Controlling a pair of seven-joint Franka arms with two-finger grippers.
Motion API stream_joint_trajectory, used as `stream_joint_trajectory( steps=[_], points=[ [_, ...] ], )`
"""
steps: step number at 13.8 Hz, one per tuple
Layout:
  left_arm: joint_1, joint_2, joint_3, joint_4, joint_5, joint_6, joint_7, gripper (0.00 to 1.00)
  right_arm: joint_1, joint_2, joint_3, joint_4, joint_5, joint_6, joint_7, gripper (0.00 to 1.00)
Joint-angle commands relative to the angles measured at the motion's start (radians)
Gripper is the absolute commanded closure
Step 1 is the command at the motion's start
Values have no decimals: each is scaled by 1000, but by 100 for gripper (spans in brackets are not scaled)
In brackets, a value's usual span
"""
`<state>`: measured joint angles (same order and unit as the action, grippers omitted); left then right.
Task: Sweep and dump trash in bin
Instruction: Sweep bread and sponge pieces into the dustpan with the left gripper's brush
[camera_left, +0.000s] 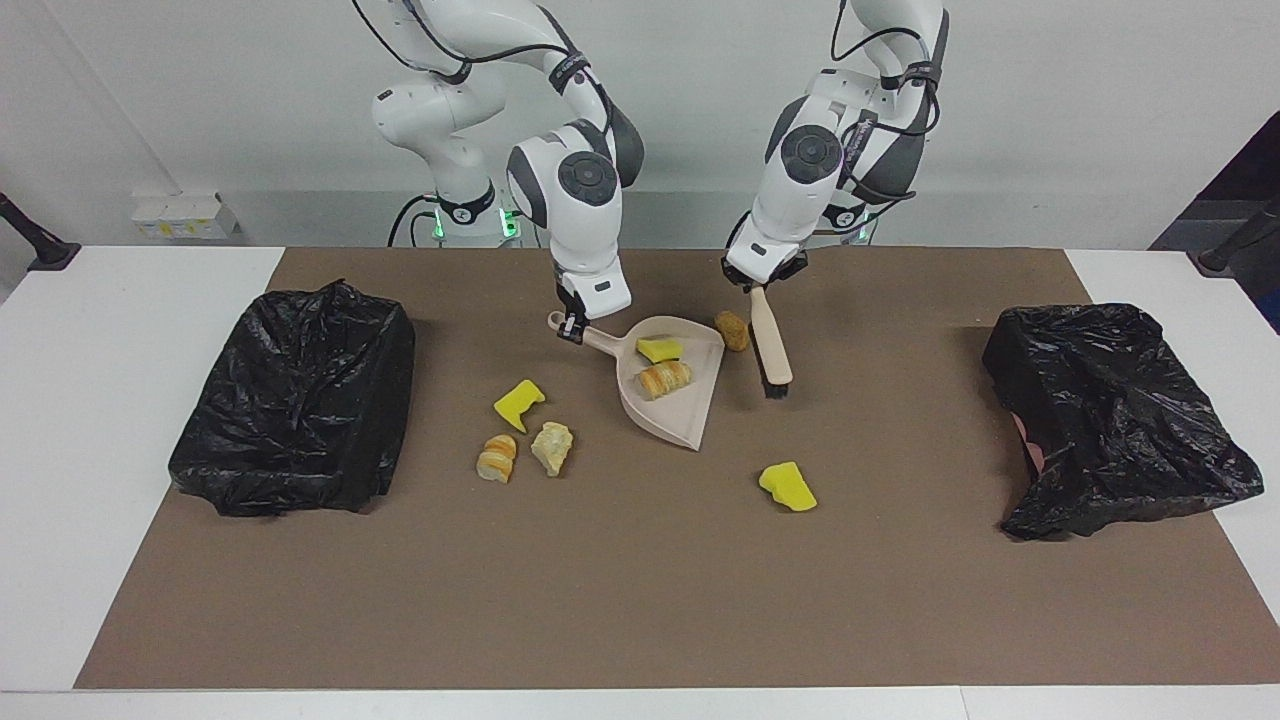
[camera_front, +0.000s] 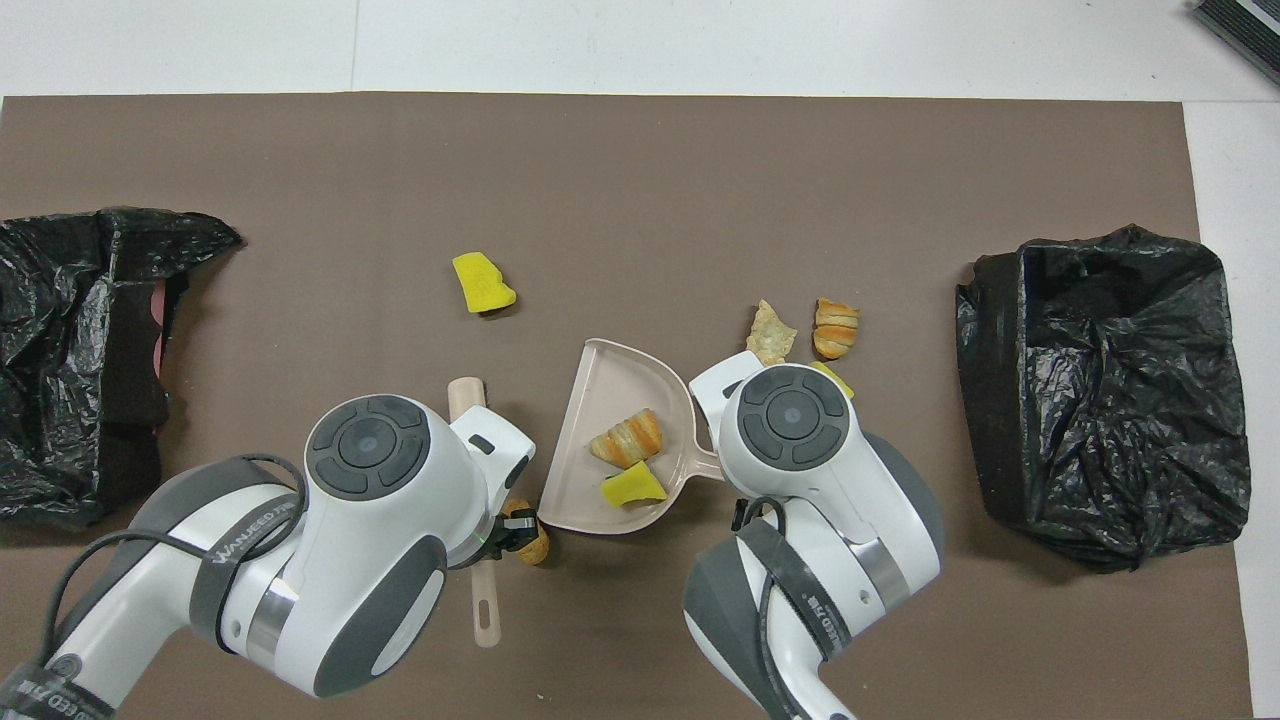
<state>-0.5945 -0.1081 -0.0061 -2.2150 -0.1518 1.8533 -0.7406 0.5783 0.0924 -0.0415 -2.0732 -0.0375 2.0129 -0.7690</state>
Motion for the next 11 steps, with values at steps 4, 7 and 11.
stream_joint_trajectory(
  steps=[4, 7, 11],
  points=[
    [-138, -97, -3, -121, -116, 94, -602, 100, -31, -19, 3, -34, -36, 1, -219, 100],
    [-188, -97, -3, -182, -162, 173, -695, 100, -26, -36, 3, -62, -36, 18, -216, 100],
    [-237, -76, -3, -293, -169, 335, -650, 100, -8, -26, 3, -68, -36, 35, -159, 100]
  ],
)
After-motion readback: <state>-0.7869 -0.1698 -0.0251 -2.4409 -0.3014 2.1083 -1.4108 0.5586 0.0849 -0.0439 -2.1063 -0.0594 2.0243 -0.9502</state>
